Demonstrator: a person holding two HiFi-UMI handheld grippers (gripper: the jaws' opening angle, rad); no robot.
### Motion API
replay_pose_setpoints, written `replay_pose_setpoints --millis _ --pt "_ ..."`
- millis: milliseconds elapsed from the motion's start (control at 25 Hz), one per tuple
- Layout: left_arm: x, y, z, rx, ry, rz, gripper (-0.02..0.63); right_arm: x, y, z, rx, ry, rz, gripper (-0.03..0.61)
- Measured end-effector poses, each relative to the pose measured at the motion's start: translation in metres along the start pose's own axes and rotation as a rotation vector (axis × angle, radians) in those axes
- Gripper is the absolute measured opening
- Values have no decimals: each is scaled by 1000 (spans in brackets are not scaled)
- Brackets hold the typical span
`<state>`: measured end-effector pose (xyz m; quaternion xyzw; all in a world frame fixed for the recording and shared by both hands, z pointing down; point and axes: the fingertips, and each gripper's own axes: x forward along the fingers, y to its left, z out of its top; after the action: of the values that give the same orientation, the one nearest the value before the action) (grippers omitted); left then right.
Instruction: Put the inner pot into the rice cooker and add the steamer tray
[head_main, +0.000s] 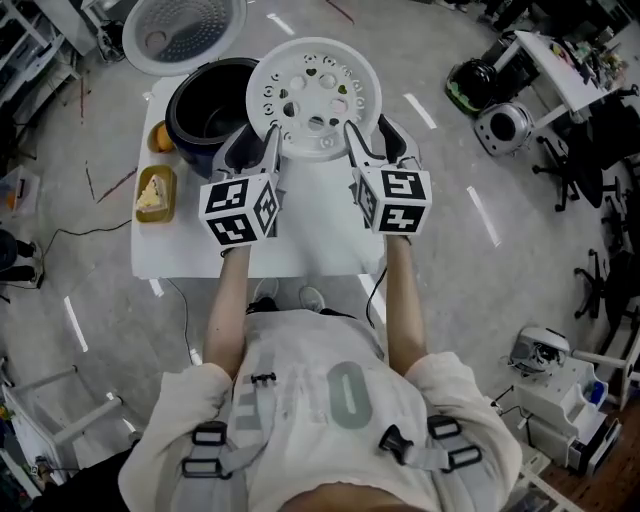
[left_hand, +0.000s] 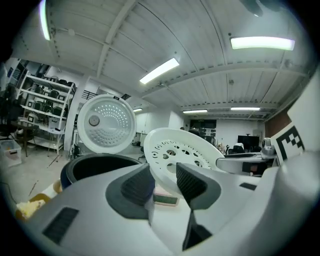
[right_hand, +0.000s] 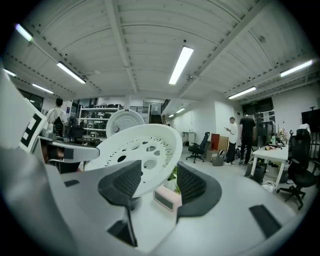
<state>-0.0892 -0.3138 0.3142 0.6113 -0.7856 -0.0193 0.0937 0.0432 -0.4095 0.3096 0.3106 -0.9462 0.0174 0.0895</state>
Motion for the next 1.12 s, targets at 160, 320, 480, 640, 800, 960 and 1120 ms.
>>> replay_pose_setpoints --millis 160,320,480,640,800,960,1120 --pt "-1 33 29 12 -33 17 175 24 26 29 -28 -32 26 232" --pt "-3 67 47 28 -47 44 176 52 52 47 -47 -33 58 235" --pt "-9 104 57 55 -35 63 175 78 82 55 -62 -30 74 235" --pt "-15 141 58 62 -7 85 175 100 114 52 -59 -7 99 238" --pt "-10 178 49 59 32 103 176 127 140 45 -69 28 116 241" --pt "-6 205 27 47 104 112 176 148 159 26 -76 90 125 242" --pt "-5 220 14 59 142 117 175 155 168 9 -121 144 115 230"
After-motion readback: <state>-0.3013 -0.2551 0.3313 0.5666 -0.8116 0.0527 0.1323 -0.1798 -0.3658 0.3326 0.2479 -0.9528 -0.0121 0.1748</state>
